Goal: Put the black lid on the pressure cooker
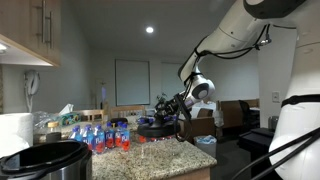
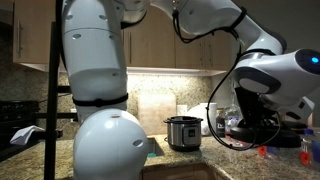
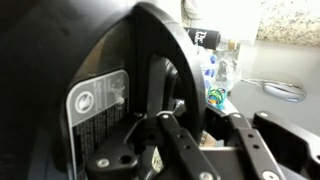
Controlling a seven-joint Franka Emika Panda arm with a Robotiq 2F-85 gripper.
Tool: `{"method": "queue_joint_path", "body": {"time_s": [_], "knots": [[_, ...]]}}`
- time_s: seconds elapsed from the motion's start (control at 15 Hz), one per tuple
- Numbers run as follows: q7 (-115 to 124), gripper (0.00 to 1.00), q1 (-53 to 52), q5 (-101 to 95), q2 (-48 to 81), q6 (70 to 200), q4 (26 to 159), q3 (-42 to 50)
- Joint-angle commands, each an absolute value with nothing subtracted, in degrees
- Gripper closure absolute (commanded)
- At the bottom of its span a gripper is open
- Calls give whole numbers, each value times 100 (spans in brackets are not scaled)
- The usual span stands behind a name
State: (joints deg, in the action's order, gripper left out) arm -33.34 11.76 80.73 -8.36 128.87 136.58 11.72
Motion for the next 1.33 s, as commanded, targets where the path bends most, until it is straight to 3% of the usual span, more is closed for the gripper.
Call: {"method": "queue_joint_path", "body": {"time_s": [0.0,0.4,0.93,1.27], "knots": [[-3513,95,1089,8227,-1097,13139,13798,1032],[-3214,95,716,7981,-1598,13948,13680,485],[-3186,95,97,8239,-1771,13932,13190,-14],[-3356,95,-335,9268,-1405,14316,12954,-415]]}}
